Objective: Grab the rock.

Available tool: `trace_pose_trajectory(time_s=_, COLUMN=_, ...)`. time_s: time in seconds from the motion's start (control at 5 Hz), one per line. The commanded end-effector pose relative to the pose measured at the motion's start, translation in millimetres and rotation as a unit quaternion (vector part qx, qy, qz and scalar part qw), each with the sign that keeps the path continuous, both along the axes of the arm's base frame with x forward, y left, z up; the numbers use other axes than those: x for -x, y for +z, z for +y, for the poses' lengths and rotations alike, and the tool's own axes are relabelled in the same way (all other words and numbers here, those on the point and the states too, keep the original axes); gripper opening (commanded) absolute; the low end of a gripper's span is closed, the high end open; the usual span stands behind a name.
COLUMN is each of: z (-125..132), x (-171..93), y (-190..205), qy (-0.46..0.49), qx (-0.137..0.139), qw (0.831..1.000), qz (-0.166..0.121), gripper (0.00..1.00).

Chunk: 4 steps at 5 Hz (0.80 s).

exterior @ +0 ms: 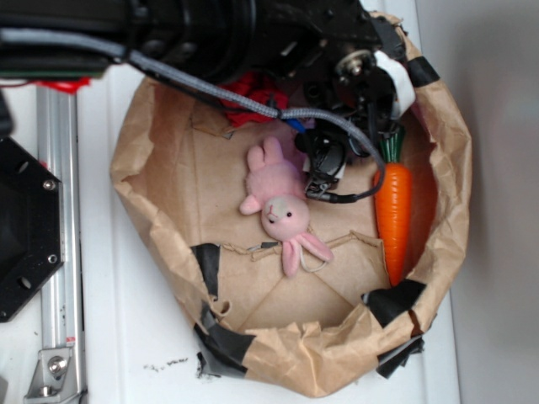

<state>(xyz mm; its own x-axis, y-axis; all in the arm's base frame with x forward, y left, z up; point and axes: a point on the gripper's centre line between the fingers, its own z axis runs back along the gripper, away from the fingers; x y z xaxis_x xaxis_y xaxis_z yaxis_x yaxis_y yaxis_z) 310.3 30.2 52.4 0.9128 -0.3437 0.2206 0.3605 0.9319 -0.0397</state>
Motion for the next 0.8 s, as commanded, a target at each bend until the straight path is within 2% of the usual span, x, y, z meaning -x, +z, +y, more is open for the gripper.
trace_pose_trajectory(time_s=0.0, z=-6, x=-6, y=23, qy=-0.013, qx=-0.005, qw=0.999, qz=-0.029, gripper=0.0)
trace_pose_trajectory(time_s=0.2, z=-4, x=-9, y=20, qy=-0.007, qx=-0.01, qw=1.0, qz=-0.02, gripper=1.0)
trace_pose_trajectory(time_s=0.6, z=3, x=-17, y=10, qy=0.007, qx=0.002, qw=1.0, qz=-0.011, gripper=1.0)
